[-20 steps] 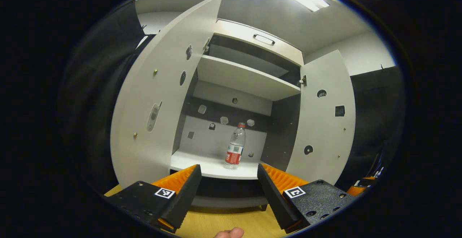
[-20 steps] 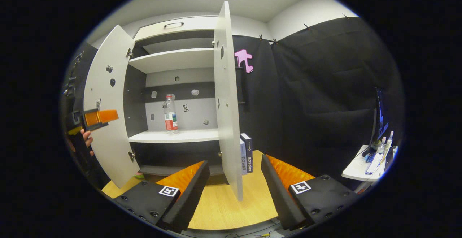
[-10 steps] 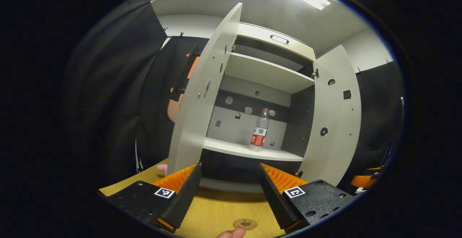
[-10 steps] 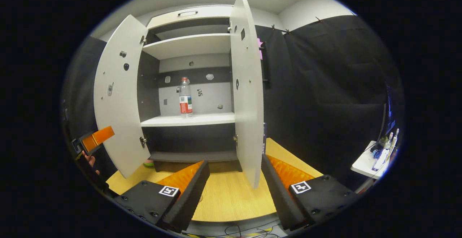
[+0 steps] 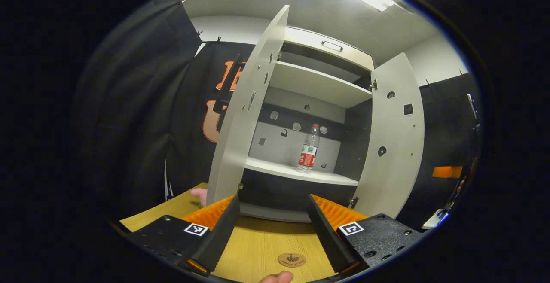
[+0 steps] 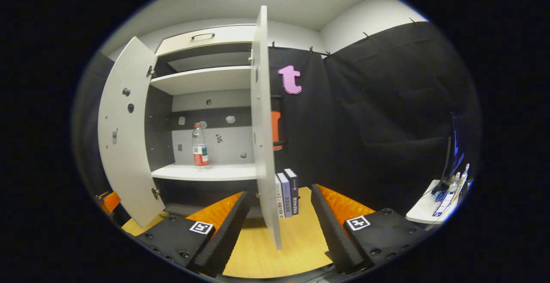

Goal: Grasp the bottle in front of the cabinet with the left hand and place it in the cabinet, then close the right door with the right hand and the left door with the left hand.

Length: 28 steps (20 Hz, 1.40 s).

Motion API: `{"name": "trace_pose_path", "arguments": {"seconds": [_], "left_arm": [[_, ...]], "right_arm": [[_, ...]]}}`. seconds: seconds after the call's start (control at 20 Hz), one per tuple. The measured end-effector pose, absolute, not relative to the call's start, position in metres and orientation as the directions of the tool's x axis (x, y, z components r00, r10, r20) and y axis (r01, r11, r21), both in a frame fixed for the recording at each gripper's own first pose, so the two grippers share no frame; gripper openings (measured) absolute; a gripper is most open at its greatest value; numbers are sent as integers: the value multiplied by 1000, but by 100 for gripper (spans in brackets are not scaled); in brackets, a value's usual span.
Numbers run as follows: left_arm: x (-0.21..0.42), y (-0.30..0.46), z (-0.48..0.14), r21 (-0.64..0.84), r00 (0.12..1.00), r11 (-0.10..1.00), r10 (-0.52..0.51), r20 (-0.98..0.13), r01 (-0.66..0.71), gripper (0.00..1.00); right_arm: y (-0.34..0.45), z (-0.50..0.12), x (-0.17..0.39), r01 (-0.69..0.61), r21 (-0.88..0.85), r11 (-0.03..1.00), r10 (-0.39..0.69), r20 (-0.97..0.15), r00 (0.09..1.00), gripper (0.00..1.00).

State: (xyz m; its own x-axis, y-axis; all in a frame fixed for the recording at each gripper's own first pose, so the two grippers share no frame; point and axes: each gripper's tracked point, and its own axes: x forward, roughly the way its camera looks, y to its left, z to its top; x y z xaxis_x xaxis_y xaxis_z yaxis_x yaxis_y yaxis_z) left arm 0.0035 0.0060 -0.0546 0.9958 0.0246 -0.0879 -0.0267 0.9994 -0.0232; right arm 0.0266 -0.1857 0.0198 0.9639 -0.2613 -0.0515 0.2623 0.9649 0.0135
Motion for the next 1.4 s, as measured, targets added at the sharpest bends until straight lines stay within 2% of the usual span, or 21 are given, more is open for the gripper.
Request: {"name": "trace_pose_path", "arguments": {"seconds": [0.15, 0.2, 0.25, 0.5, 0.95, 1.0, 1.05, 1.1, 1.15, 1.4], "left_arm": [[3, 7, -54, -12, 995, 1000, 16, -97, -17, 95], [3, 7, -54, -14, 995, 1000, 17, -94, -18, 95], [2, 6, -53, -19, 995, 1000, 14, -96, -15, 95], [-6, 20, -57, -50, 992, 997, 55, -117, -61, 95], [-4, 49, -55, -41, 986, 990, 132, -97, -136, 95], [-2, 49, -54, -44, 987, 990, 129, -93, -134, 95], [0, 47, -54, -50, 988, 991, 123, -91, -128, 95], [2, 46, -53, -56, 989, 991, 118, -87, -123, 95], [4, 45, -53, -59, 990, 991, 113, -84, -118, 97], [10, 37, -52, -74, 994, 993, 83, -78, -89, 95]], "right_arm": [[-227, 61, 52, 306, -27, 952, -306, 4, 952, 96], [-237, 68, 63, 317, -32, 948, -317, 9, 948, 100], [-243, 75, 75, 312, -25, 950, -312, 10, 950, 96], [-269, 91, 124, 324, -1, 946, -324, 23, 946, 96], [-257, 105, 135, 308, -88, 947, -298, 106, 949, 95], [-256, 106, 134, 304, -90, 948, -293, 117, 949, 94], [-253, 104, 133, 300, -90, 950, -289, 116, 950, 85], [-248, 103, 132, 295, -85, 952, -285, 117, 951, 94], [-244, 102, 132, 290, -83, 953, -280, 114, 953, 94], [-215, 102, 133, 253, -106, 962, -244, 93, 965, 94]]}}
